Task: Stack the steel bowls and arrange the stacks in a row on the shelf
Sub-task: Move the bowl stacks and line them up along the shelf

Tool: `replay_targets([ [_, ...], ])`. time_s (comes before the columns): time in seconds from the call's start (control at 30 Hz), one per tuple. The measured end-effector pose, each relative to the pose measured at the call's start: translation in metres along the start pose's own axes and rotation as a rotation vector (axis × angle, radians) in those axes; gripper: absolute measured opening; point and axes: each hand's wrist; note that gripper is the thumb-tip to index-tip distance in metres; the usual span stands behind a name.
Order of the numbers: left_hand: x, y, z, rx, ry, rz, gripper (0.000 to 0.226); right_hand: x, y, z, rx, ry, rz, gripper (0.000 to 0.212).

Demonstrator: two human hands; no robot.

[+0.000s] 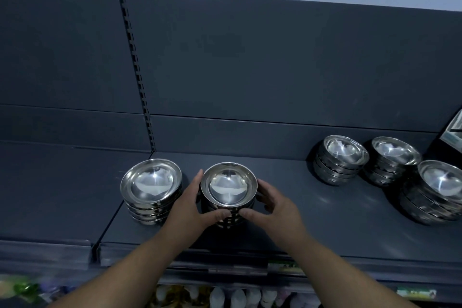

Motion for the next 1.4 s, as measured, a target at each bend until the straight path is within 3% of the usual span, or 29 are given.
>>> replay_targets([
  [0.17,0.000,0.002,0.003,0.007,-0.010,0.011,0.111,0.001,0.000,0.002,-0.015,0.003,0.000,0.079],
  [0.37,-0.010,-0.008,0.023,0.105,0.014,-0.007,0.123,-0.002,-0.008,-0.009,-0.146,-0.072,0.071,0.104],
  [0.5,-0.022,-0.015,0.043,0.181,0.062,-0.031,0.116,-0.010,-0.012,-0.016,-0.175,-0.238,0.094,0.091],
  [0.67,-0.024,-0.006,0.041,0.120,0.112,-0.056,0.092,-0.017,-0.009,-0.007,-0.147,-0.307,0.067,0.076],
  [1.1,-0.024,-0.018,0.026,0.159,0.218,0.046,0.089,-0.002,-0.027,0.000,-0.224,-0.414,0.107,0.082],
  [1.27,-0.029,-0.034,0.013,0.276,0.436,0.205,0.074,0.026,-0.049,-0.005,-0.262,-0.554,0.204,0.078],
  [1.4,-0.059,-0.047,-0.009,0.261,0.555,0.196,0.067,0.065,-0.078,-0.016,-0.263,-0.567,0.184,0.071],
])
Point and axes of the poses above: each hand's wrist, its own y-axis towards the middle knuckle, its own x-axis out of the back of the hand, z = x × y, and after that the axes turned 8 degrees about z, right-handed
